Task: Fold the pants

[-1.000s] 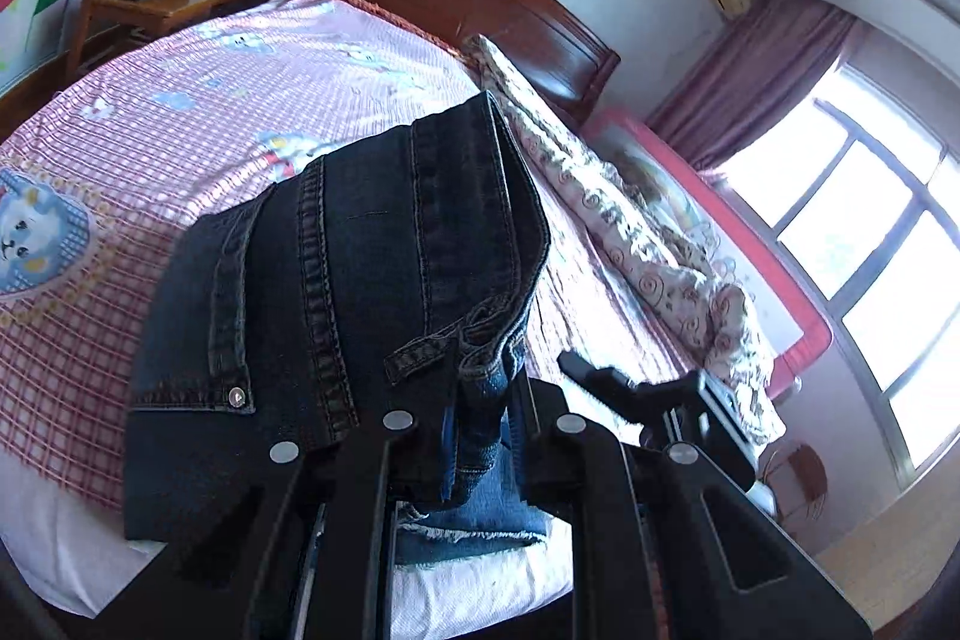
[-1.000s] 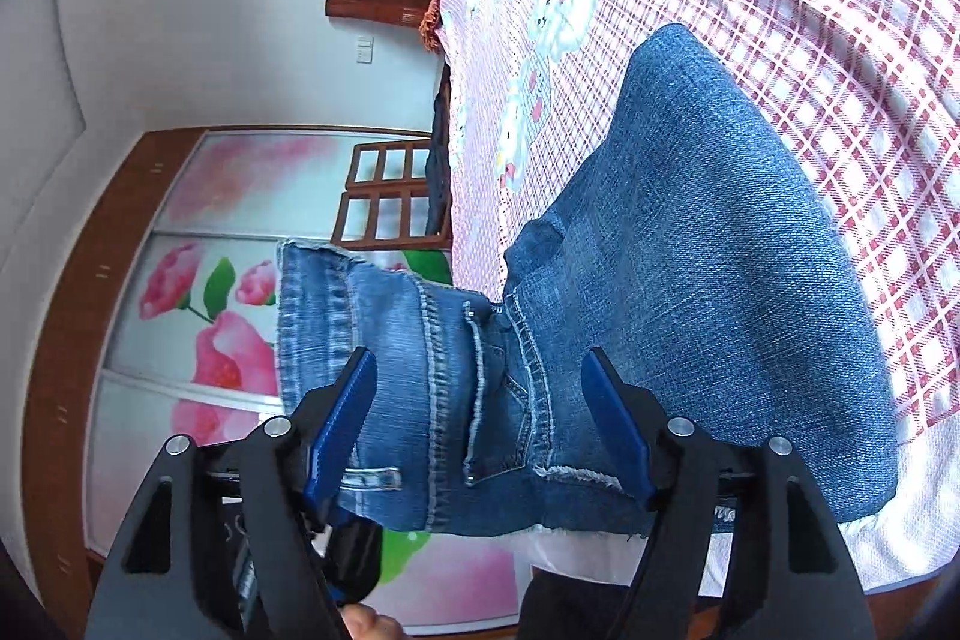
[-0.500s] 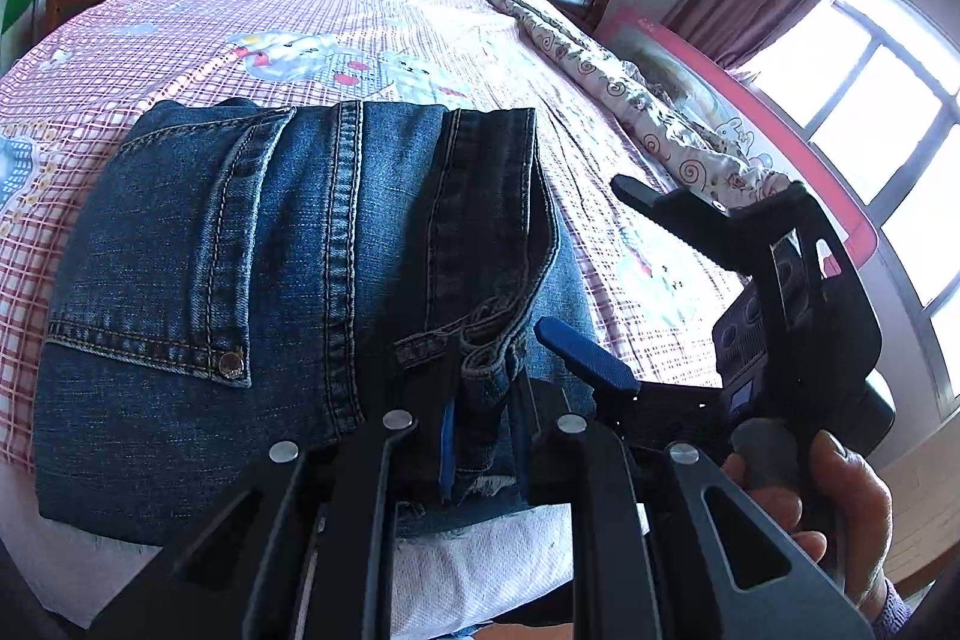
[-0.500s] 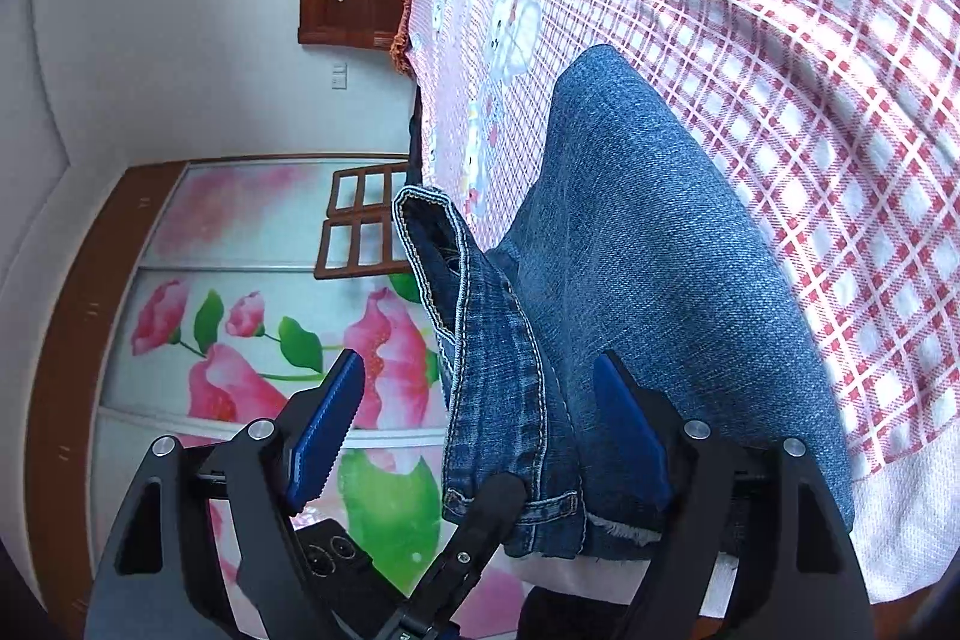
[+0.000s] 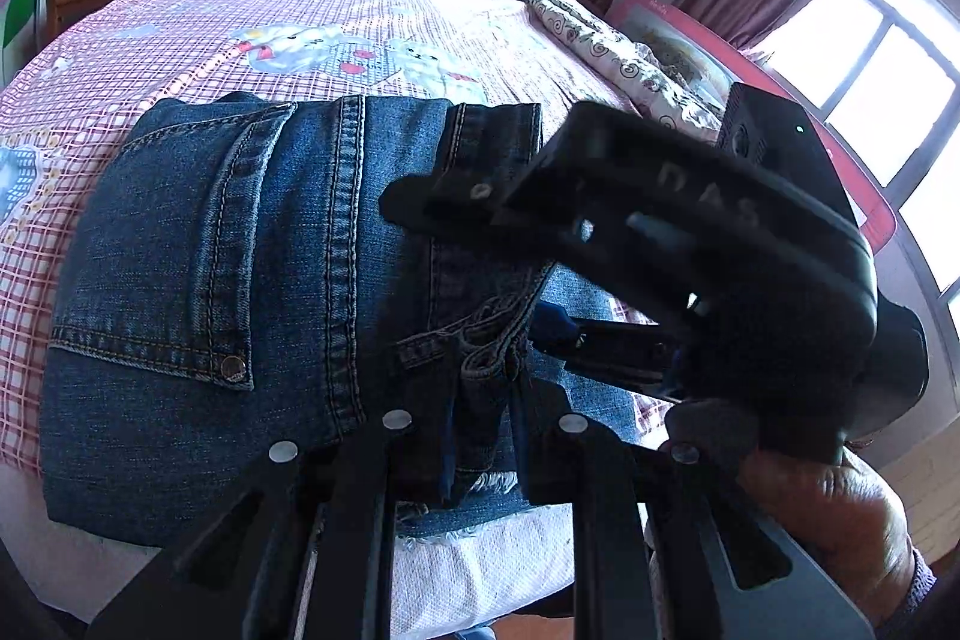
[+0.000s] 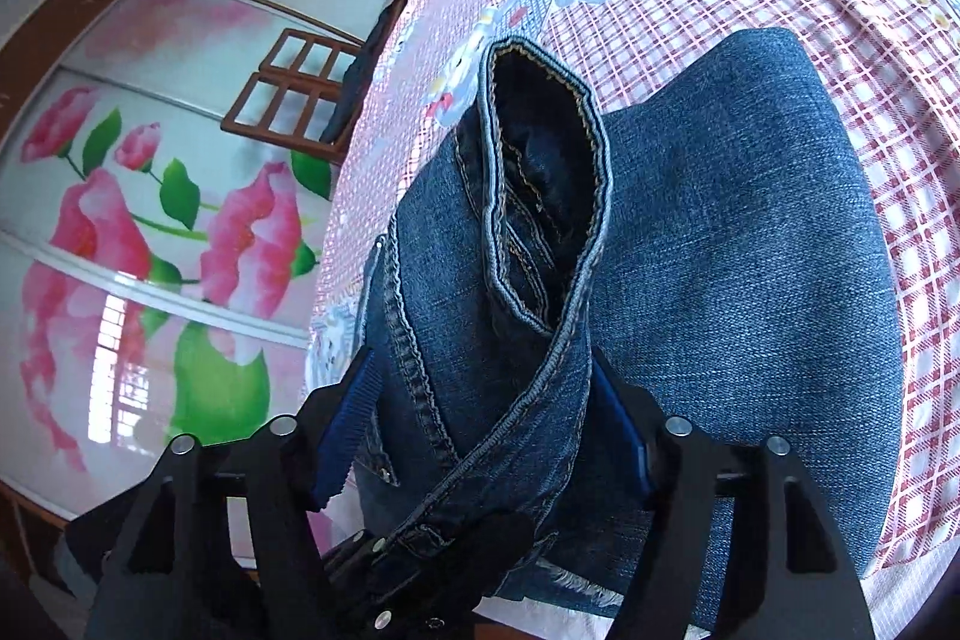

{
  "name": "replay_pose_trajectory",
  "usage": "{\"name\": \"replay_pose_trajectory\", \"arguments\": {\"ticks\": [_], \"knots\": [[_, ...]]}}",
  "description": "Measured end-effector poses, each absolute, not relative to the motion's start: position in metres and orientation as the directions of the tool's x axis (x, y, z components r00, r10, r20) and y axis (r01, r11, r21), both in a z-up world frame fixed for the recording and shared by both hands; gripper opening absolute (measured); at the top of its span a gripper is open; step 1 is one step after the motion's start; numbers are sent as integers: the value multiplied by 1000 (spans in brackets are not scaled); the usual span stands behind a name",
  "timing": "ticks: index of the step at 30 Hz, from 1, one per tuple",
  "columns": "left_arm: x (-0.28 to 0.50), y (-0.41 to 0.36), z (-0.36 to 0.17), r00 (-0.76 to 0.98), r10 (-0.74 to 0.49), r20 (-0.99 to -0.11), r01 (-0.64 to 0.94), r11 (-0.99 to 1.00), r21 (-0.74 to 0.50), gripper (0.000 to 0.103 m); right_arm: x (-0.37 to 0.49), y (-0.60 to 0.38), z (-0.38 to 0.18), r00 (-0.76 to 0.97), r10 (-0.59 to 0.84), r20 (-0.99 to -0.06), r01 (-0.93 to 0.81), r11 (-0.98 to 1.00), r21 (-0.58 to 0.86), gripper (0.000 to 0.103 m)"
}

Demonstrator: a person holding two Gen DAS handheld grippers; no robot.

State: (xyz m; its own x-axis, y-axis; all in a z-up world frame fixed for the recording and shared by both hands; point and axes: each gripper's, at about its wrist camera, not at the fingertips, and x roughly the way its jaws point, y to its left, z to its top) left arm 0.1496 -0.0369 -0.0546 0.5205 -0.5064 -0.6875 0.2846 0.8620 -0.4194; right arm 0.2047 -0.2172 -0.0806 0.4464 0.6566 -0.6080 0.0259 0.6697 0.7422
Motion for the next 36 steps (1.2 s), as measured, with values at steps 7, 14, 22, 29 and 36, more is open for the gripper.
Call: {"name": "replay_pose_trajectory", "arguments": {"ticks": [7,14,22,29,36], "knots": [[149,-40,-56,514,-498,-699,277,867,-414,15,204,-215,-91,428,618,-659,23,722,692,36],[153,-39,-54,504,-507,-700,289,862,-416,17,205,-210,-87,451,589,-671,29,742,670,22],[120,28,-3,651,-599,-466,334,777,-534,76,206,-228,-51,484,745,-459,-20,534,845,13],[122,107,8,753,-474,-457,205,829,-521,80,201,-258,-39,494,768,-407,-58,496,866,12],[138,125,-13,745,-427,-512,119,841,-529,82,183,-314,-78,543,705,-456,78,498,864,12]]}}
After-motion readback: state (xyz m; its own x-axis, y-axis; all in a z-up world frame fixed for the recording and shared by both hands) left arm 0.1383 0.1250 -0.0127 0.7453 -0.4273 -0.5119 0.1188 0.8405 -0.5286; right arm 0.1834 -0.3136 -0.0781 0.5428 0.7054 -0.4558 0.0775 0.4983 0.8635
